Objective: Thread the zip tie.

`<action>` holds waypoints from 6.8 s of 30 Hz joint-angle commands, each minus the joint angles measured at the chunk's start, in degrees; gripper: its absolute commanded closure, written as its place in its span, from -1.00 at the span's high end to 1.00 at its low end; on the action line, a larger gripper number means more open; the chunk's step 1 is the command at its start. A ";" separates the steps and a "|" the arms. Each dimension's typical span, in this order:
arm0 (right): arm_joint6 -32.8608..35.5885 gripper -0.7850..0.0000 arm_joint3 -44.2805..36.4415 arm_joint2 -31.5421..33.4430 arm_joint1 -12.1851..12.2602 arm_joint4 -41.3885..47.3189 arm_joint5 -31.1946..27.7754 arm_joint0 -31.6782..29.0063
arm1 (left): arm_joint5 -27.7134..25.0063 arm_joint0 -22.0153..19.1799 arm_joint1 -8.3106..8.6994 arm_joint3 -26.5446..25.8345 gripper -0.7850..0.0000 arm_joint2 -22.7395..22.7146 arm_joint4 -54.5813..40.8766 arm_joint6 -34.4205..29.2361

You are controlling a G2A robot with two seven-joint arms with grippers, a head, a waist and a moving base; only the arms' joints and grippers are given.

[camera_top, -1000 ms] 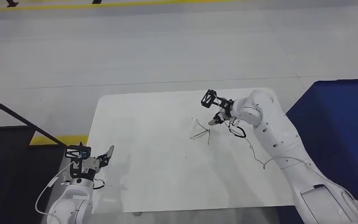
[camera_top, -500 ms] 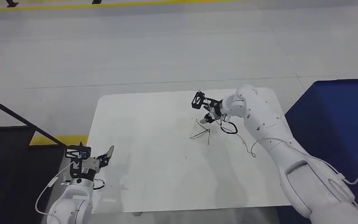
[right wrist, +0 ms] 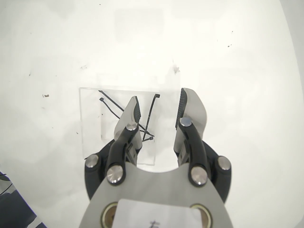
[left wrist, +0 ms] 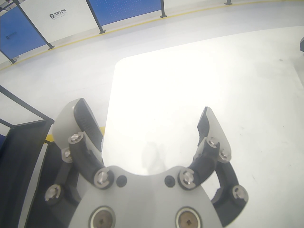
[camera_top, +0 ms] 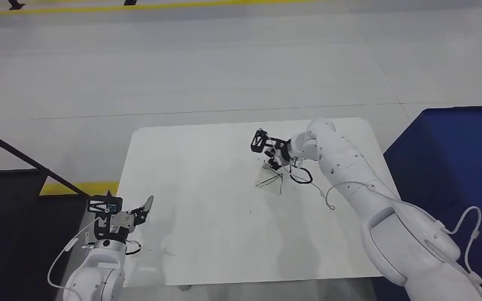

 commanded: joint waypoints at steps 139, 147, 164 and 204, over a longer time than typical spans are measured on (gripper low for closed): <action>16.07 -0.67 -7.38 -25.39 1.96 25.45 2.12 3.98 | 0.00 0.00 0.00 0.00 1.00 0.00 0.00 0.00; 5.35 -0.58 -8.08 -25.53 1.46 15.95 0.04 4.28 | 0.00 0.00 0.00 0.00 1.00 0.00 0.00 0.00; 2.50 -0.80 -4.54 -23.76 -0.28 9.42 4.42 1.82 | 0.00 0.00 0.00 0.00 1.00 0.00 0.00 0.00; 11.92 -1.00 -39.97 -25.56 22.79 51.26 -8.45 7.50 | 0.00 0.00 0.00 0.00 1.00 0.00 0.00 0.00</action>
